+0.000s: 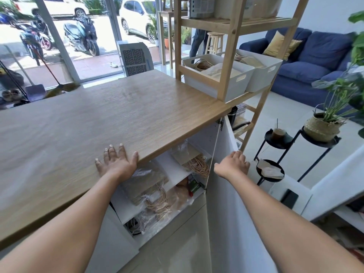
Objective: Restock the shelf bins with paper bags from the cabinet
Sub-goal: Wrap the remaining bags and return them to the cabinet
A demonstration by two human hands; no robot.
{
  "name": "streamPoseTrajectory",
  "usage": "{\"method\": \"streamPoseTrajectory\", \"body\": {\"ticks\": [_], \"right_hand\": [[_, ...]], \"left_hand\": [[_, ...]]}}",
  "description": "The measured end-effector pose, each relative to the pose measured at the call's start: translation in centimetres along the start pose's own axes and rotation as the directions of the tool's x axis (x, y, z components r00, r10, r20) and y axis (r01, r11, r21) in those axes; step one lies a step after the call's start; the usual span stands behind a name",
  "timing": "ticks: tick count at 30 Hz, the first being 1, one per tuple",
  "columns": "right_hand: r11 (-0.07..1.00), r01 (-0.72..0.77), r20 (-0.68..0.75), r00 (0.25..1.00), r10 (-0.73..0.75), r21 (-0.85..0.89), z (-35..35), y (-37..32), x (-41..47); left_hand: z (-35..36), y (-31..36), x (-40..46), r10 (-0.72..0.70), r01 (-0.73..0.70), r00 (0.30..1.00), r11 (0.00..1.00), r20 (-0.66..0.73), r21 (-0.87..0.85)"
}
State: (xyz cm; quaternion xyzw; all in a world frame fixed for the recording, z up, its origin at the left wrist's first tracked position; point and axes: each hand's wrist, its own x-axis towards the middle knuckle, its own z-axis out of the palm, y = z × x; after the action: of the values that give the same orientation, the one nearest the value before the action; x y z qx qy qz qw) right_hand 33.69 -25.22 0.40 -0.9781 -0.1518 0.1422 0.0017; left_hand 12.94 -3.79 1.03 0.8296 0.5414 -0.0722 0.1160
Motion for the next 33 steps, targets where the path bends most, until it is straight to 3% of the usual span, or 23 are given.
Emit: {"method": "streamPoseTrajectory", "body": {"ticks": [5,10,13,16,20,27,33], "right_hand": [[0.982,0.104,-0.032,0.994,-0.100,0.157,0.8,-1.5,-0.8],[0.897,0.254,-0.067,0.967,-0.247,0.362,3.4,-2.9,-0.9],[0.759,0.156,-0.057,0.986,-0.156,0.632,4.6,-5.4,-1.4],[0.554,-0.039,0.071,0.997,-0.037,0.832,5.1,-8.3,-1.6],[0.464,-0.113,0.143,0.989,-0.031,0.878,5.7,-11.2,-0.9],[0.500,-0.178,0.125,0.982,0.138,0.847,5.0,-15.8,-0.5],[0.467,-0.183,0.127,0.981,0.150,0.865,3.9,-15.0,-0.9]], "left_hand": [[-0.4,-0.6,-0.1,0.056,-0.055,0.998,0.998,-0.033,0.043],[-0.3,-1.7,0.5,0.144,-0.135,0.981,0.988,-0.127,0.076],[0.2,-1.9,0.7,0.180,-0.174,0.971,0.983,-0.158,0.050],[0.6,-2.1,1.0,0.177,-0.176,0.971,0.984,-0.164,0.016],[0.7,-2.0,1.3,0.159,-0.159,0.975,0.987,-0.154,0.010],[0.7,-2.0,1.3,0.144,-0.146,0.977,0.989,-0.156,0.004],[0.6,-1.9,1.2,0.148,-0.149,0.979,0.989,-0.141,0.001]]}}
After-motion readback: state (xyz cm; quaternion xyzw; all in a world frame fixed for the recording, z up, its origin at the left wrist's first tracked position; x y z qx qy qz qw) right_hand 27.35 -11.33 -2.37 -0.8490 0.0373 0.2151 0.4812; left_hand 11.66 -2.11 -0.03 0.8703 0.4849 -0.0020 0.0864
